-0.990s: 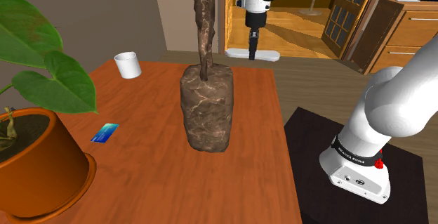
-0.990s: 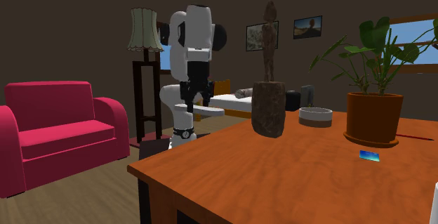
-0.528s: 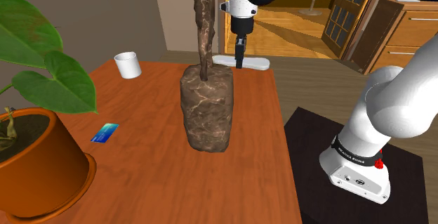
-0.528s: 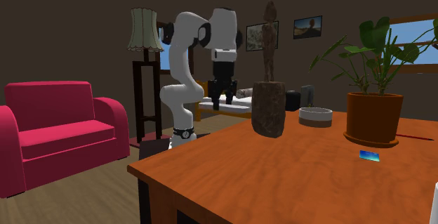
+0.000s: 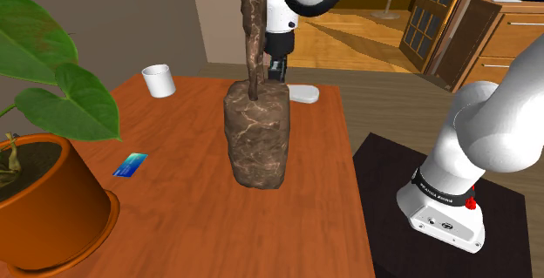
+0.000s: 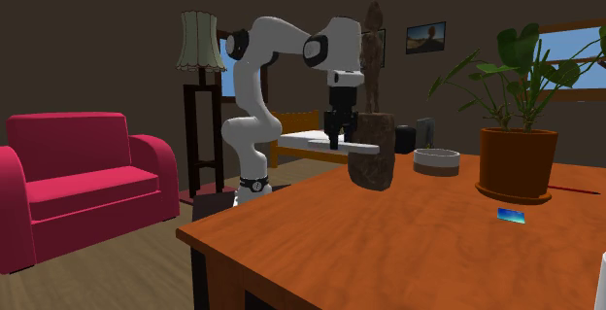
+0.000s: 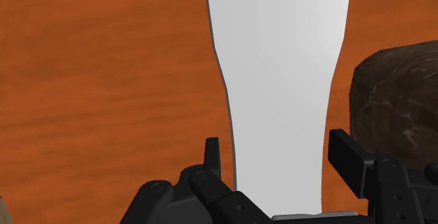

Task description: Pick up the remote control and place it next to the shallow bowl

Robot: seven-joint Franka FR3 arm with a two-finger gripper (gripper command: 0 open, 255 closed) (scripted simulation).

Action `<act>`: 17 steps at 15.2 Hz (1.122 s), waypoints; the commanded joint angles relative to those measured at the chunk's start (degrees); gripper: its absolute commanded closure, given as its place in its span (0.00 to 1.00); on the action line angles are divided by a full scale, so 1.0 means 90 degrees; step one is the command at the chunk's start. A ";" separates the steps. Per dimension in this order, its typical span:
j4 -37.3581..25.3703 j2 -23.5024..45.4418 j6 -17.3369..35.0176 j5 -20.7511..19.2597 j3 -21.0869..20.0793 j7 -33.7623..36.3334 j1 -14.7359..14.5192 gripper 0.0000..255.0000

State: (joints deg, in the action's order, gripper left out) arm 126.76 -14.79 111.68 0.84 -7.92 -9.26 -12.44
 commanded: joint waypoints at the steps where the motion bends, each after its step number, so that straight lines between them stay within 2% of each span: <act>1: -0.0160 0.0135 -0.0027 0.0037 -0.0202 0.0321 -0.0124 1.00; 9: -0.1154 0.1041 -0.0134 -0.0039 -0.0949 0.1588 -0.0594 1.00; 17: -0.2646 0.2330 -0.0434 -0.0468 -0.1531 0.2871 -0.1160 1.00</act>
State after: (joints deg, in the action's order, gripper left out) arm 104.96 4.47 108.20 -2.71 -21.07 14.93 -22.09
